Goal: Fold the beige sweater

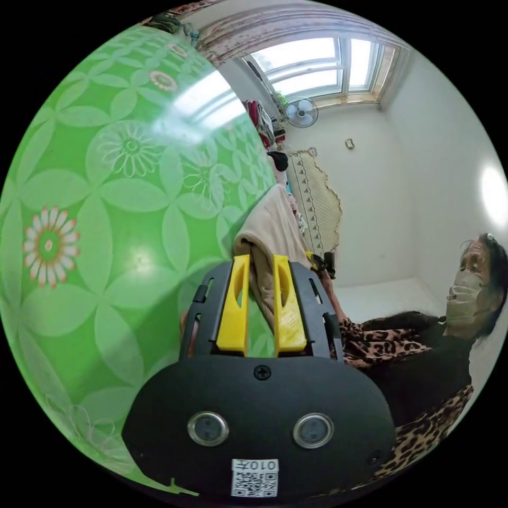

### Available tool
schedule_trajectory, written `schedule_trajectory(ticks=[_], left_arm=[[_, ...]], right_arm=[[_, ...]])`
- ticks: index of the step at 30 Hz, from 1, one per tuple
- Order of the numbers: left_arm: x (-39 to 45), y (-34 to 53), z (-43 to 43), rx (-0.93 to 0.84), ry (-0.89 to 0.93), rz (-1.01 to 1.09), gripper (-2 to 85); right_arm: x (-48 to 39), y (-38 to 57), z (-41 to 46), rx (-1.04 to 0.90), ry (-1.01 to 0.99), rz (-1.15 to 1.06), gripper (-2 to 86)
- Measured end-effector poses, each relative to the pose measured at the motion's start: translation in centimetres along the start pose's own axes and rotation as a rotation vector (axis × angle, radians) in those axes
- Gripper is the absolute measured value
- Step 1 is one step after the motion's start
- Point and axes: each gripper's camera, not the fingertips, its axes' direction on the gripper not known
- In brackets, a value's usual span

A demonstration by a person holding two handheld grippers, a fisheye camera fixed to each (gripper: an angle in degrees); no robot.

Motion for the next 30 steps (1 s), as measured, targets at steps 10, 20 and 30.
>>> schedule_trajectory(ticks=[10,20,30], left_arm=[[11.6,2.9,-1.0,0.262,-0.302,0.378,-0.1],[21.6,12.4,4.5,-0.094,-0.309,0.621,-0.2],[21.8,17.2,9.8,-0.105,0.454,0.53,-0.6]], right_arm=[[-9.5,0.3,-1.3,-0.081,0.449,-0.022,7.4],[-35.3,10.4,-10.0,0.663,1.019,-0.436,2.4],[-50.6,10.6,-9.3,0.442,1.007,-0.655,2.0]])
